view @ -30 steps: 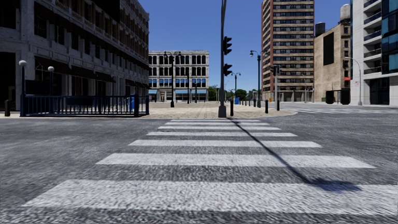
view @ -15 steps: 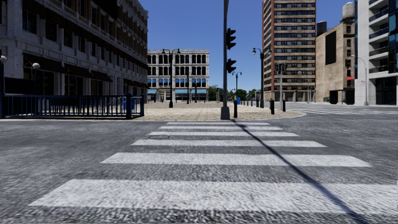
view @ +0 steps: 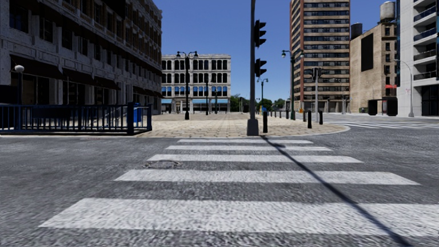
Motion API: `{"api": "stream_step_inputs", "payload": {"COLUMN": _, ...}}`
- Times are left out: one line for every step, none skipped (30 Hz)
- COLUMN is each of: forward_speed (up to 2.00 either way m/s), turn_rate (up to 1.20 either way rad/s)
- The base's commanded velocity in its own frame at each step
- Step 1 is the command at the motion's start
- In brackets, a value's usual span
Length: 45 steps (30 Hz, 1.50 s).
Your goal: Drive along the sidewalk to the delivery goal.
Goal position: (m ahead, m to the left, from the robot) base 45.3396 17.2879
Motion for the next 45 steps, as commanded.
{"api": "stream_step_inputs", "payload": {"forward_speed": 2.00, "turn_rate": 0.00}}
{"api": "stream_step_inputs", "payload": {"forward_speed": 2.00, "turn_rate": 0.00}}
{"api": "stream_step_inputs", "payload": {"forward_speed": 2.00, "turn_rate": 0.00}}
{"api": "stream_step_inputs", "payload": {"forward_speed": 2.00, "turn_rate": 0.00}}
{"api": "stream_step_inputs", "payload": {"forward_speed": 2.00, "turn_rate": 0.00}}
{"api": "stream_step_inputs", "payload": {"forward_speed": 2.00, "turn_rate": 0.00}}
{"api": "stream_step_inputs", "payload": {"forward_speed": 2.00, "turn_rate": 0.00}}
{"api": "stream_step_inputs", "payload": {"forward_speed": 2.00, "turn_rate": 0.00}}
{"api": "stream_step_inputs", "payload": {"forward_speed": 2.00, "turn_rate": 0.00}}
{"api": "stream_step_inputs", "payload": {"forward_speed": 2.00, "turn_rate": 0.00}}
{"api": "stream_step_inputs", "payload": {"forward_speed": 2.00, "turn_rate": 0.00}}
{"api": "stream_step_inputs", "payload": {"forward_speed": 2.00, "turn_rate": 0.00}}
{"api": "stream_step_inputs", "payload": {"forward_speed": 2.00, "turn_rate": 0.00}}
{"api": "stream_step_inputs", "payload": {"forward_speed": 2.00, "turn_rate": 0.00}}
{"api": "stream_step_inputs", "payload": {"forward_speed": 2.00, "turn_rate": 0.00}}
{"api": "stream_step_inputs", "payload": {"forward_speed": 2.00, "turn_rate": 0.00}}
{"api": "stream_step_inputs", "payload": {"forward_speed": 2.00, "turn_rate": 0.00}}
{"api": "stream_step_inputs", "payload": {"forward_speed": 2.00, "turn_rate": 0.00}}
{"api": "stream_step_inputs", "payload": {"forward_speed": 2.00, "turn_rate": 0.00}}
{"api": "stream_step_inputs", "payload": {"forward_speed": 2.00, "turn_rate": 0.00}}
{"api": "stream_step_inputs", "payload": {"forward_speed": 2.00, "turn_rate": 0.00}}
{"api": "stream_step_inputs", "payload": {"forward_speed": 2.00, "turn_rate": 0.00}}
{"api": "stream_step_inputs", "payload": {"forward_speed": 2.00, "turn_rate": 0.00}}
{"api": "stream_step_inputs", "payload": {"forward_speed": 2.00, "turn_rate": 0.00}}
{"api": "stream_step_inputs", "payload": {"forward_speed": 2.00, "turn_rate": 0.00}}
{"api": "stream_step_inputs", "payload": {"forward_speed": 2.00, "turn_rate": 0.00}}
{"api": "stream_step_inputs", "payload": {"forward_speed": 2.00, "turn_rate": 0.00}}
{"api": "stream_step_inputs", "payload": {"forward_speed": 2.00, "turn_rate": 0.00}}
{"api": "stream_step_inputs", "payload": {"forward_speed": 2.00, "turn_rate": 0.00}}
{"api": "stream_step_inputs", "payload": {"forward_speed": 2.00, "turn_rate": 0.00}}
{"api": "stream_step_inputs", "payload": {"forward_speed": 2.00, "turn_rate": 0.00}}
{"api": "stream_step_inputs", "payload": {"forward_speed": 2.00, "turn_rate": 0.00}}
{"api": "stream_step_inputs", "payload": {"forward_speed": 2.00, "turn_rate": 0.00}}
{"api": "stream_step_inputs", "payload": {"forward_speed": 2.00, "turn_rate": 0.00}}
{"api": "stream_step_inputs", "payload": {"forward_speed": 2.00, "turn_rate": 0.00}}
{"api": "stream_step_inputs", "payload": {"forward_speed": 2.00, "turn_rate": 0.00}}
{"api": "stream_step_inputs", "payload": {"forward_speed": 2.00, "turn_rate": 0.00}}
{"api": "stream_step_inputs", "payload": {"forward_speed": 2.00, "turn_rate": 0.00}}
{"api": "stream_step_inputs", "payload": {"forward_speed": 2.00, "turn_rate": 0.00}}
{"api": "stream_step_inputs", "payload": {"forward_speed": 2.00, "turn_rate": 0.00}}
{"api": "stream_step_inputs", "payload": {"forward_speed": 2.00, "turn_rate": 0.00}}
{"api": "stream_step_inputs", "payload": {"forward_speed": 2.00, "turn_rate": 0.00}}
{"api": "stream_step_inputs", "payload": {"forward_speed": 2.00, "turn_rate": 0.00}}
{"api": "stream_step_inputs", "payload": {"forward_speed": 2.00, "turn_rate": 0.00}}
{"api": "stream_step_inputs", "payload": {"forward_speed": 2.00, "turn_rate": 0.00}}
